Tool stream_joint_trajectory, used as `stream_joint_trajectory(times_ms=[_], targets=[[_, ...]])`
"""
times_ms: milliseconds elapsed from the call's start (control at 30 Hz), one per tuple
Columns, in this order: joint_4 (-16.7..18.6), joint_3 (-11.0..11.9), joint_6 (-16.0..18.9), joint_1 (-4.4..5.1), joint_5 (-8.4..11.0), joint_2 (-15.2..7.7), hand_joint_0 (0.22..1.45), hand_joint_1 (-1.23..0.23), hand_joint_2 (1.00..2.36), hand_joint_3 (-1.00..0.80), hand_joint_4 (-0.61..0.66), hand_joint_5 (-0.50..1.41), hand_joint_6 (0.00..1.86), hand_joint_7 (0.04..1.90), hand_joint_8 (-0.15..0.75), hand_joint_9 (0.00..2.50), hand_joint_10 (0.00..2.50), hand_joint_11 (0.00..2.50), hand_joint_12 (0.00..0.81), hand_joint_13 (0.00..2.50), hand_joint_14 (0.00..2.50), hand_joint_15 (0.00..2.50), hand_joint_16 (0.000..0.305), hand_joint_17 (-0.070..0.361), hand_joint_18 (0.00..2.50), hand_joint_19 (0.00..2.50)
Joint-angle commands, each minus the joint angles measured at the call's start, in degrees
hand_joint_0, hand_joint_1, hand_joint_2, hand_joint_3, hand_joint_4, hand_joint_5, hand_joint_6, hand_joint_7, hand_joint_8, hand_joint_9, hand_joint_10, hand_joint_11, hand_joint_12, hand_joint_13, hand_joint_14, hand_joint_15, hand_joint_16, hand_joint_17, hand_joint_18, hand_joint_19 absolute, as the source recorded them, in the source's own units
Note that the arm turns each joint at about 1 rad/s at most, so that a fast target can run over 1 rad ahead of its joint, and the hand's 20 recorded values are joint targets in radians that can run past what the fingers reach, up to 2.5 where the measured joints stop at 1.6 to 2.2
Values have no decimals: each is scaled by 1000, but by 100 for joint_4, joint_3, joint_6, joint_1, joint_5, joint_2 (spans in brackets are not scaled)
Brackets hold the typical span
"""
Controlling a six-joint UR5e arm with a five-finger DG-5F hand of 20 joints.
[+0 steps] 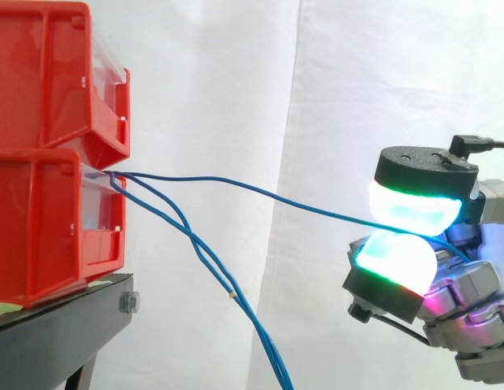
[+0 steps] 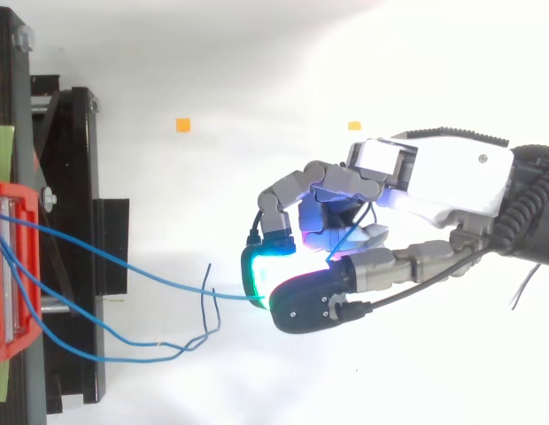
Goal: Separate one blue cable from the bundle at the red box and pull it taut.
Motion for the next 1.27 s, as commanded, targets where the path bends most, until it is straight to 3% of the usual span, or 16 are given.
stream_joint_trajectory(times_ms=[0,1233], targets=[[0,-1,0,0,0,0,749,-752,1018,61,-117,-188,945,1488,315,304,2500,1623,395,684,2500,1681,37,84,1156,1792],[0,-1,0,0,0,0,747,-754,1018,64,-112,-188,944,1493,317,311,2500,1599,395,685,2500,1686,37,83,1159,1799]])
